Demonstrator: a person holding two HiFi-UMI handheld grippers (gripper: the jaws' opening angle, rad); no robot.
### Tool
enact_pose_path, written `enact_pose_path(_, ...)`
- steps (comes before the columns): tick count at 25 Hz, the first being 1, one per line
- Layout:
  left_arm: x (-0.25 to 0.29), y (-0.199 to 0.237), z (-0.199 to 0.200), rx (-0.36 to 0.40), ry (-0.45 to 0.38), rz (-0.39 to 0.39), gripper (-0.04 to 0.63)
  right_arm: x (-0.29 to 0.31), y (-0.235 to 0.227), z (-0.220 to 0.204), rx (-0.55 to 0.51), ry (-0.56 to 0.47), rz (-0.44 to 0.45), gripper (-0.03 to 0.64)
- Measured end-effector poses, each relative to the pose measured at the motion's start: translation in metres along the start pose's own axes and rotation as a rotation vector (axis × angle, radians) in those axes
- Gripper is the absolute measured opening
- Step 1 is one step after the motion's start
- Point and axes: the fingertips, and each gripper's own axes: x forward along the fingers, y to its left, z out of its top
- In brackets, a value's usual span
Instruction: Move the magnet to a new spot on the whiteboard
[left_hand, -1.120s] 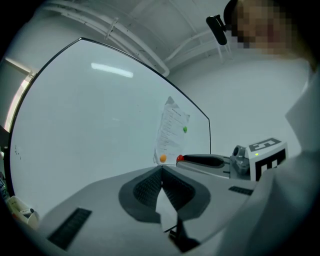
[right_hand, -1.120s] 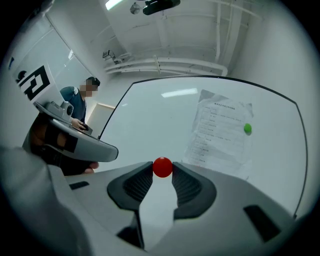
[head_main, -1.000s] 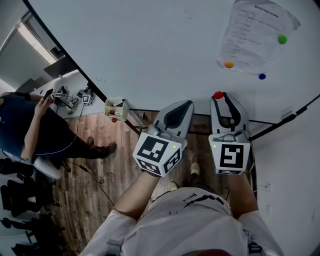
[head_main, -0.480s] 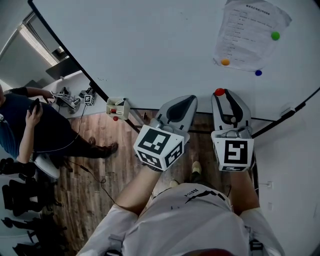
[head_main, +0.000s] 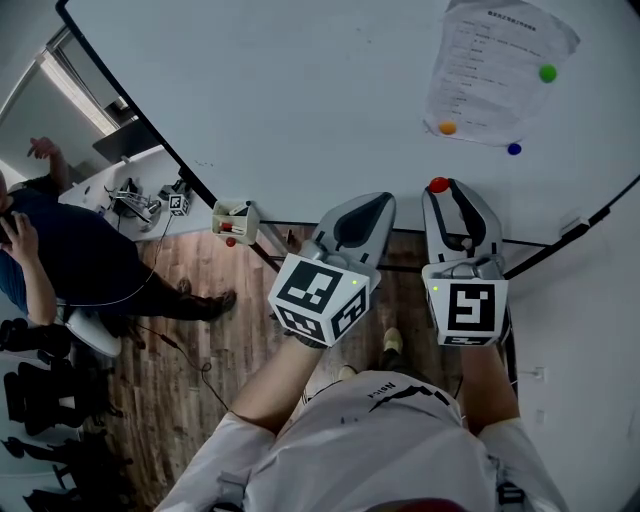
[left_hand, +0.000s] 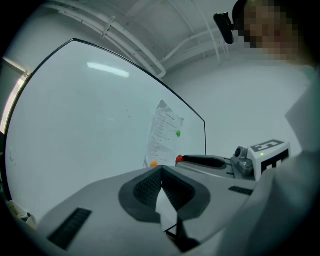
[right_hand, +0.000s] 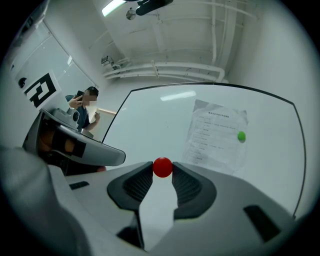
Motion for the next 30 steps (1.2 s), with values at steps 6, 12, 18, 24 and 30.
enact_pose_path(6, 0.004, -0.002, 0.007, 0.005, -0.015, -0.007, 0.011, 0.001, -0.007, 0.003, -0.002, -0.011, -0.006, 0.129)
enact_pose_path(12, 0.012, -0.002, 0.012, 0.020, -0.025, -0.007, 0.011, 0.006, -0.020, 0.007, -0.014, -0.026, -0.013, 0.129)
enact_pose_path(18, 0.024, 0.000, 0.024, 0.042, -0.042, -0.002, 0.011, 0.018, -0.039, 0.020, -0.026, -0.047, -0.020, 0.129)
enact_pose_path(24, 0.038, 0.005, 0.032, 0.052, -0.054, 0.006, 0.011, 0.034, -0.058, 0.032, -0.041, -0.072, -0.021, 0.129)
enact_pose_path(30, 0.056, 0.006, 0.053, 0.081, -0.073, 0.004, 0.011, 0.051, -0.073, 0.047, -0.052, -0.098, -0.001, 0.129)
